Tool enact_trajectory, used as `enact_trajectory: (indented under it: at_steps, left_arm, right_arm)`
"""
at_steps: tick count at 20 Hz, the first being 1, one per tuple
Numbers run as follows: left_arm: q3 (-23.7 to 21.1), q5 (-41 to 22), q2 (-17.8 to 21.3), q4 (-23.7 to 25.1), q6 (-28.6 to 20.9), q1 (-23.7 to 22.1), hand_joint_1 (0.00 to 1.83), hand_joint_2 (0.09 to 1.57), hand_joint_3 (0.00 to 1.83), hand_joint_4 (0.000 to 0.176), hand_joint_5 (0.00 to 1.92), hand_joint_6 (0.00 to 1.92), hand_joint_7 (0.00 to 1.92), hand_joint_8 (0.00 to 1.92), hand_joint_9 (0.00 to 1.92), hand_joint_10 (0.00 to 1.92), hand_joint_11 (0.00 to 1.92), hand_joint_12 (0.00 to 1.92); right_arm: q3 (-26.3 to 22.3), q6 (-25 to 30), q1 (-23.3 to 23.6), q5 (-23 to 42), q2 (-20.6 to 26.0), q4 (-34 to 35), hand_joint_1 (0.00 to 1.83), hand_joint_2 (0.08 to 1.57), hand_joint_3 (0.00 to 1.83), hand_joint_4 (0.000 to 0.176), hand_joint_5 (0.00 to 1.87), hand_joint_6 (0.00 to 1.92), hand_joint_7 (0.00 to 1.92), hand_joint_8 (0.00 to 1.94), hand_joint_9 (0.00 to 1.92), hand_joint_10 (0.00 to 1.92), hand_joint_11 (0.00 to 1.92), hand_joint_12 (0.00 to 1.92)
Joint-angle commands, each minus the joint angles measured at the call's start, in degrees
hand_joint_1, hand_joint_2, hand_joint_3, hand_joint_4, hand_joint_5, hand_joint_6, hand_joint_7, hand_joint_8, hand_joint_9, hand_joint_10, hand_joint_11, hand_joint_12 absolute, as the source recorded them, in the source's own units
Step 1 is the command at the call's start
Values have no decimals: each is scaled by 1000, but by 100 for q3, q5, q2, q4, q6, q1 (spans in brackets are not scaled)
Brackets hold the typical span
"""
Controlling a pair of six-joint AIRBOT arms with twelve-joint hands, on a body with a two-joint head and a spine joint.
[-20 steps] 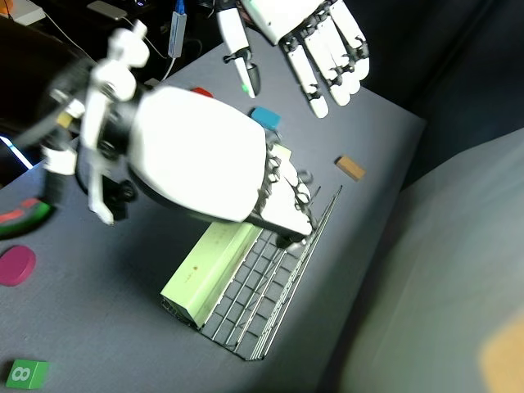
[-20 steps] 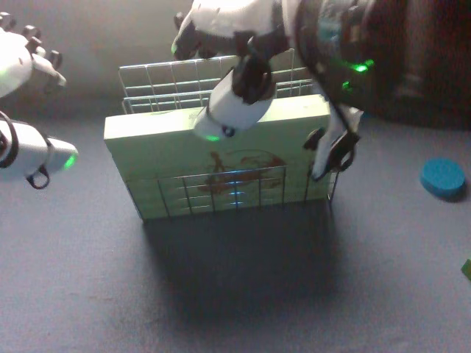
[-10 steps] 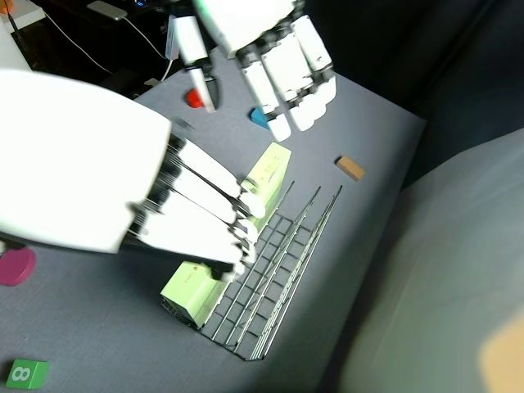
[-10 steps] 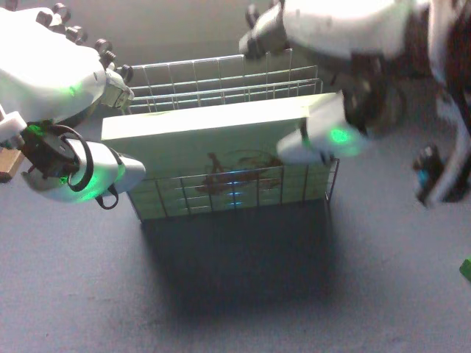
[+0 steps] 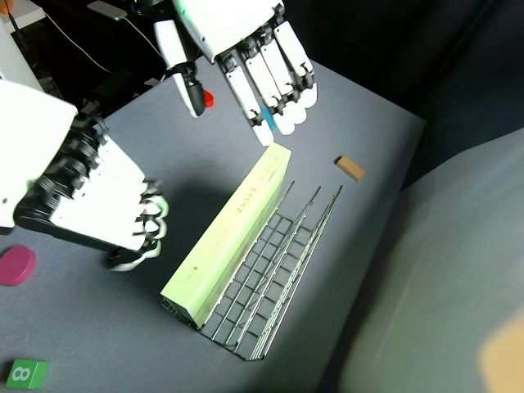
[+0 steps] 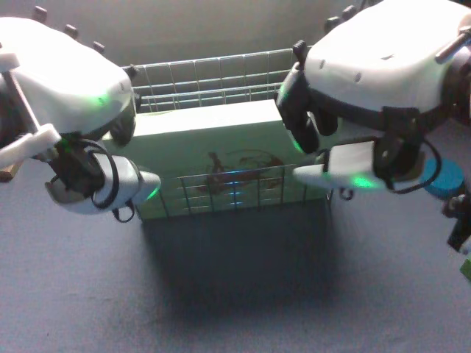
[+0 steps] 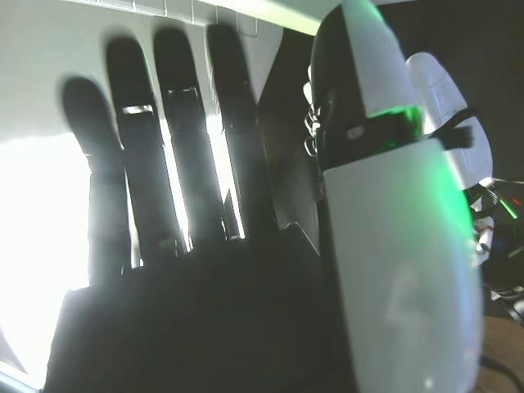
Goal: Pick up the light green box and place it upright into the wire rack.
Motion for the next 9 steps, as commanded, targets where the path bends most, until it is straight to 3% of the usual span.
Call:
enact_trajectory:
  at_steps: [1,2,3,4,6,7,8,9]
  left_arm:
    - [-6,-39,-26,469,-10,-47,500,1278,5,0,573,1291,642,1638,742,1785,787,1852]
    - [-7,-8,-82,469,-36,-48,549,1287,3,0,531,1783,665,1864,772,1894,843,1907]
    - [-7,25,-138,469,-60,-48,560,1298,3,0,704,1893,803,1910,843,1916,903,1918]
    - [-8,31,-189,469,-75,-48,552,1303,2,0,866,1915,966,1919,958,1920,1011,1920]
    - [-13,74,-267,469,-91,-48,566,1313,1,0,1112,1921,1220,1921,1209,1921,1239,1921]
    - [-19,80,-278,470,-105,-39,599,1320,0,0,1174,1921,1280,1921,1298,1921,1361,1921]
    - [-28,88,-278,489,-125,-28,599,1320,0,0,1174,1921,1280,1921,1298,1921,1361,1921]
    - [-37,95,-277,525,-143,-13,624,1321,0,0,1177,1921,1287,1921,1307,1921,1376,1921]
  right_arm:
    - [-11,7,53,148,-11,-332,756,1156,0,0,779,1897,847,1912,1031,1914,1312,1919]
    - [-11,8,54,148,-24,-332,748,1180,5,0,817,1916,929,1935,1144,1920,1430,1921]
    - [-11,11,51,148,-32,-332,707,1245,13,0,906,1920,1075,1940,1351,1921,1601,1921]
    - [-11,24,48,148,-38,-332,683,1299,21,0,1044,1921,1278,1941,1505,1921,1721,1921]
    - [-11,24,35,130,-38,-332,710,1373,24,0,1204,1921,1464,1941,1614,1921,1802,1921]
    - [-10,28,23,89,-38,-332,763,1379,6,26,1260,1921,1498,1941,1630,1921,1807,1921]
    - [-11,61,5,31,-39,-334,763,1379,6,26,1260,1921,1498,1941,1630,1921,1807,1921]
    - [0,90,-6,9,-38,-335,772,1380,0,146,1273,1921,1494,1941,1636,1921,1811,1921]
